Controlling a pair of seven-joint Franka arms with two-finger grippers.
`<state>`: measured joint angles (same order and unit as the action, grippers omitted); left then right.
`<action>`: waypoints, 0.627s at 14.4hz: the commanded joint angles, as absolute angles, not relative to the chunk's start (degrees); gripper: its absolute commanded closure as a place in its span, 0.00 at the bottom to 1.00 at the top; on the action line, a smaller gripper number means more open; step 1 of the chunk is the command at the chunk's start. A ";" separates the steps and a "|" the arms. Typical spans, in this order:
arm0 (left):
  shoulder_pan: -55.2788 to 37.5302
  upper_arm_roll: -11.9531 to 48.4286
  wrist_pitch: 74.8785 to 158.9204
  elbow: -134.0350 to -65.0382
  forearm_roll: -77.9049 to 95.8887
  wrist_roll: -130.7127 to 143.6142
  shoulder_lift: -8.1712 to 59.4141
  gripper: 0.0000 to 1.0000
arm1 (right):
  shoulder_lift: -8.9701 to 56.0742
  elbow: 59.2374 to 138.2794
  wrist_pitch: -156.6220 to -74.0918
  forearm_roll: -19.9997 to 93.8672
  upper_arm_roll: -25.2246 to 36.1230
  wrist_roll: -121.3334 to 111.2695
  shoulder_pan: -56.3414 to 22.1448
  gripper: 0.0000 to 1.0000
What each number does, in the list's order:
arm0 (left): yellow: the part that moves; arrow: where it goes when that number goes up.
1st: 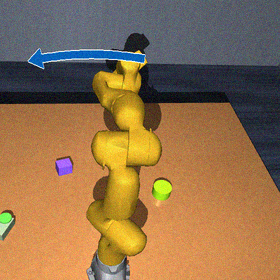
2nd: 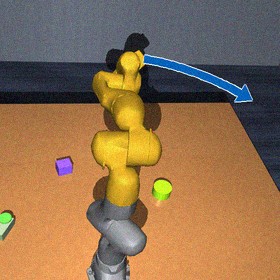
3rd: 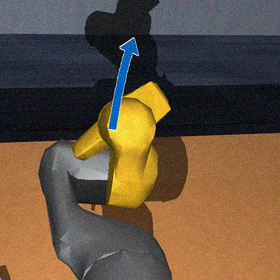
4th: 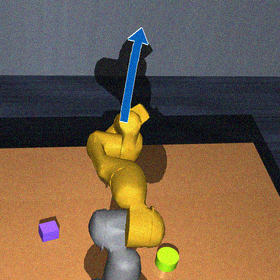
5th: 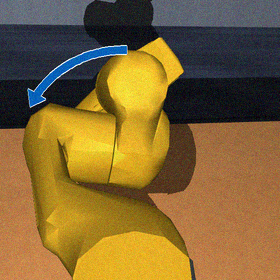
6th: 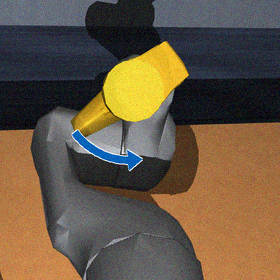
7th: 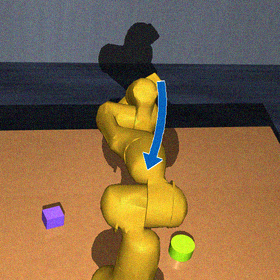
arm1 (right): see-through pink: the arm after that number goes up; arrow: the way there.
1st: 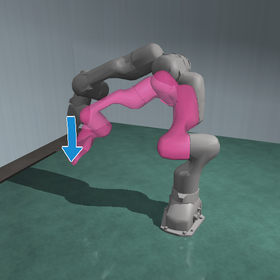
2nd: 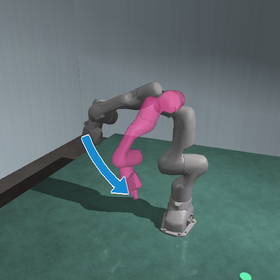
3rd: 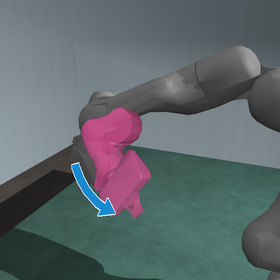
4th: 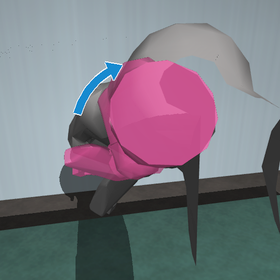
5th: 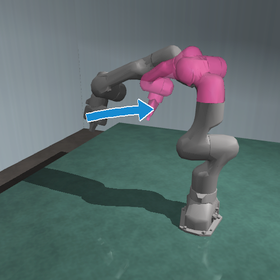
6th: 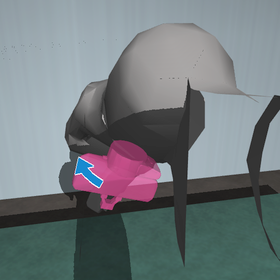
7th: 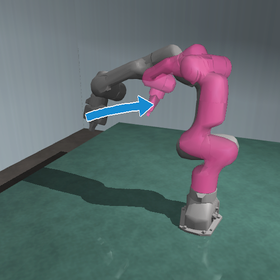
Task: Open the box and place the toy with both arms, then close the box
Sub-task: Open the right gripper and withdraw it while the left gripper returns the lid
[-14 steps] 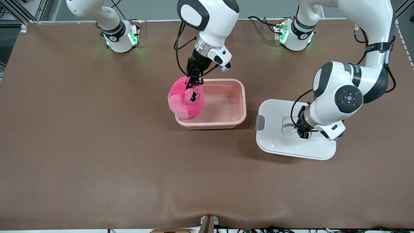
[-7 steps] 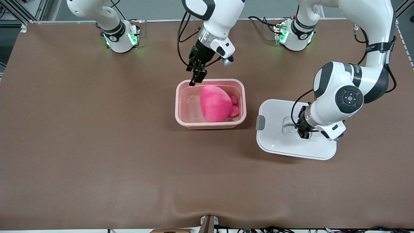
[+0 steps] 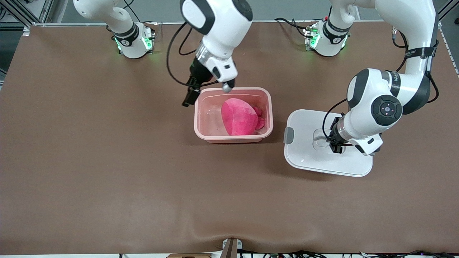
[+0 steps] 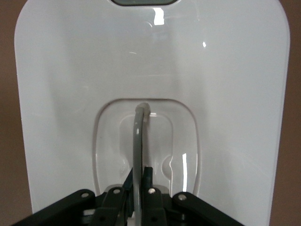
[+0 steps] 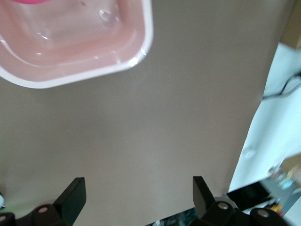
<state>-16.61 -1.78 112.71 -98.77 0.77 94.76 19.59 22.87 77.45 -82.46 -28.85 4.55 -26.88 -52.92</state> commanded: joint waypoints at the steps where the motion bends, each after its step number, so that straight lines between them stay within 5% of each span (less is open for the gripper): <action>1: -17.05 -1.41 113.03 -100.02 -0.18 95.09 17.67 1.00 | 22.32 78.05 -80.07 -29.79 5.18 -16.12 -52.74 0.00; 9: -18.19 4.21 112.76 -98.09 0.09 106.51 17.23 1.00 | 19.34 78.22 -80.77 -28.57 8.00 -9.50 -43.35 0.00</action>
